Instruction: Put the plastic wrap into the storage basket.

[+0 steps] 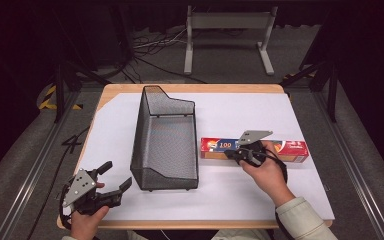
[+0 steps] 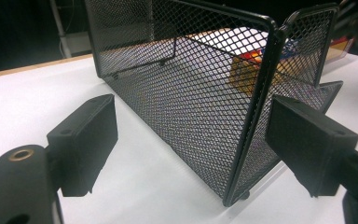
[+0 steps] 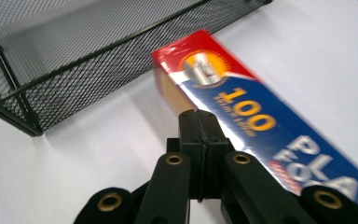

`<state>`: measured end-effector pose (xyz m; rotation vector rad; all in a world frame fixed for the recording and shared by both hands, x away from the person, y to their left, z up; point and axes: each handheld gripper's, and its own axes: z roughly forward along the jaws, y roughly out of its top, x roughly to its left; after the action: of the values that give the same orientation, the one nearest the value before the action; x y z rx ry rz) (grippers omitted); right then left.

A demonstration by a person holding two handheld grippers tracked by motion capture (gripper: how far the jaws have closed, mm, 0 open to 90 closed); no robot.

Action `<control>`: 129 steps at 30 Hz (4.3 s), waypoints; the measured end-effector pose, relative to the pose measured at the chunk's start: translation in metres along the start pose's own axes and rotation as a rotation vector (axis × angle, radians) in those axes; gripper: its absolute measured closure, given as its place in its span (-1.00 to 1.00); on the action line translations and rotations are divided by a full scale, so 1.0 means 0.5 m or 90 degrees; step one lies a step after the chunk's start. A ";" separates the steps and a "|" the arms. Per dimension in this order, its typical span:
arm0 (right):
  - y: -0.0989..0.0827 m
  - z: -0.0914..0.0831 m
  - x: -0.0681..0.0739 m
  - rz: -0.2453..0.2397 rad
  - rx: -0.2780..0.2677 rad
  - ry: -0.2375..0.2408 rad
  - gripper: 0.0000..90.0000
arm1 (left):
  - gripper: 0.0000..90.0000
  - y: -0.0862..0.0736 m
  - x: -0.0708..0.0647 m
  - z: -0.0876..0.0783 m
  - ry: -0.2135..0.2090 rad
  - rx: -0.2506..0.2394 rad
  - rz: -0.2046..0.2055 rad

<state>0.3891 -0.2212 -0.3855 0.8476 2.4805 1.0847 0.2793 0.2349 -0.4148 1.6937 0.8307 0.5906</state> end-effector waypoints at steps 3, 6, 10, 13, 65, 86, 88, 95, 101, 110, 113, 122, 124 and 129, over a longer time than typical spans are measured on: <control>0.002 -0.021 -0.015 0.006 -0.011 -0.005 1.00 | -0.61 0.000 0.000 -0.001 0.000 0.002 0.000; 0.002 -0.044 -0.036 0.013 -0.015 -0.018 1.00 | -0.61 -0.001 -0.001 -0.002 0.001 0.004 -0.004; -0.001 -0.069 -0.071 0.040 -0.018 -0.038 1.00 | -0.61 -0.001 -0.001 -0.003 0.003 0.001 -0.004; -0.001 -0.080 -0.090 0.054 -0.011 -0.051 1.00 | -0.61 -0.001 -0.002 -0.002 0.004 0.004 -0.004; -0.128 -0.124 -0.338 0.290 0.220 -0.169 1.00 | -0.61 -0.003 -0.002 -0.002 0.005 0.011 -0.001; -0.165 -0.160 -0.261 0.333 0.319 -0.092 1.00 | -0.61 -0.002 -0.003 0.000 0.002 0.012 0.001; -0.168 -0.164 -0.255 0.333 0.317 -0.088 1.00 | -0.61 -0.002 -0.003 0.000 0.002 0.012 0.000; -0.170 -0.174 -0.247 0.300 0.276 -0.105 1.00 | -0.61 -0.001 -0.002 -0.001 0.004 0.008 -0.001; -0.146 -0.196 -0.233 0.253 0.147 -0.125 0.77 | -0.61 -0.002 -0.002 -0.002 0.007 0.009 -0.001; -0.109 -0.225 -0.198 0.204 -0.075 -0.094 -0.10 | -0.61 -0.002 -0.002 -0.005 0.010 0.007 -0.002; -0.096 -0.225 -0.190 0.186 -0.123 -0.072 -0.32 | -0.61 -0.002 -0.002 -0.005 0.010 0.007 -0.002; -0.046 -0.228 -0.166 0.123 -0.253 0.033 -0.52 | -0.61 -0.003 -0.003 -0.005 0.010 0.007 -0.003; -0.035 -0.221 -0.160 0.106 -0.244 0.031 -0.59 | -0.61 -0.003 -0.003 -0.006 0.011 0.005 -0.005; -0.012 -0.192 -0.151 0.090 -0.228 0.079 -0.88 | -0.61 -0.003 -0.001 -0.008 0.013 0.005 -0.003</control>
<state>0.3989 -0.3256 -0.3230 0.8756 2.2426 1.6142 0.2754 0.2371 -0.4151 1.6947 0.8522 0.6022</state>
